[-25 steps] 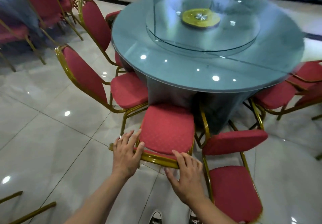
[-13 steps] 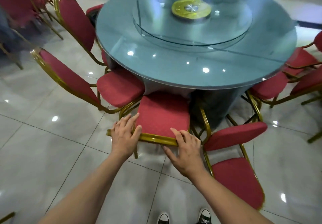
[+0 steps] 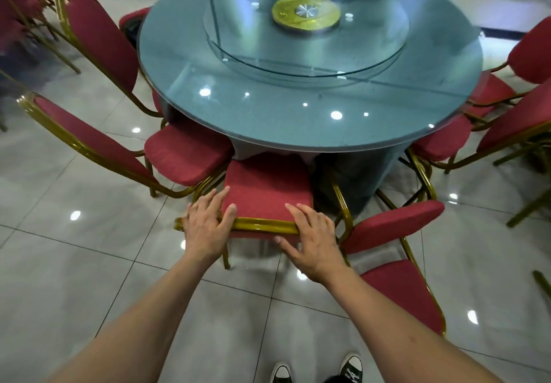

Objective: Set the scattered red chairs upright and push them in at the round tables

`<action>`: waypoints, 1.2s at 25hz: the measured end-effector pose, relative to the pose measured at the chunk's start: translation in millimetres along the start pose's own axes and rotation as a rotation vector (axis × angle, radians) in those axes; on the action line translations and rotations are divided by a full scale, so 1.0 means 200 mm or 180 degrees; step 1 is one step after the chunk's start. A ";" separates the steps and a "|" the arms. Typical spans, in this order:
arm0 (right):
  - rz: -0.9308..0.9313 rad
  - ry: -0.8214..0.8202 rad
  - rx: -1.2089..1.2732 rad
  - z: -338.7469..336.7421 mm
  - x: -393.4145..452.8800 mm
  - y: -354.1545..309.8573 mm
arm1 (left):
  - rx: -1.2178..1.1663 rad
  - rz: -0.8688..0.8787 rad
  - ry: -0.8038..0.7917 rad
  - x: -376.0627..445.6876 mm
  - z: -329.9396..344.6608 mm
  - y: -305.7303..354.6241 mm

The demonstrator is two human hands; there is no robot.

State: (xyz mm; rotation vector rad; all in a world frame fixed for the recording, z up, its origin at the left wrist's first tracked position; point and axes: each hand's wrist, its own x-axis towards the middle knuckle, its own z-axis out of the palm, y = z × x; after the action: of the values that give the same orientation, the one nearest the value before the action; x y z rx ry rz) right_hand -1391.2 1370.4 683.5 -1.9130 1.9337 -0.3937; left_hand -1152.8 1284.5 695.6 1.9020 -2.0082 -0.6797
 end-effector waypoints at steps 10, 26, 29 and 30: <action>0.0239 -0.0245 0.0010 -0.21 -0.24 0.02 | 0.0246 0.0109 0.0102 -0.09 0.00 0.06; 0.0606 0.0443 0.0214 -0.70 -1.07 0.42 | -0.0014 0.1058 0.0164 -0.83 0.18 0.88; 0.0712 0.0488 0.0191 -0.81 -1.30 0.58 | -0.0091 0.1076 0.0045 -1.05 0.26 1.06; 0.0734 0.0508 0.0191 -0.85 -1.37 0.64 | -0.0114 0.1080 -0.0001 -1.12 0.29 1.11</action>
State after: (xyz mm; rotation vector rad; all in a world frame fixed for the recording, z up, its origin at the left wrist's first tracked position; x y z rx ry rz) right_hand -1584.8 1635.6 795.6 -1.6416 2.1894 -0.5428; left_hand -1354.2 1518.7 786.5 1.4871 -2.2267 -0.6178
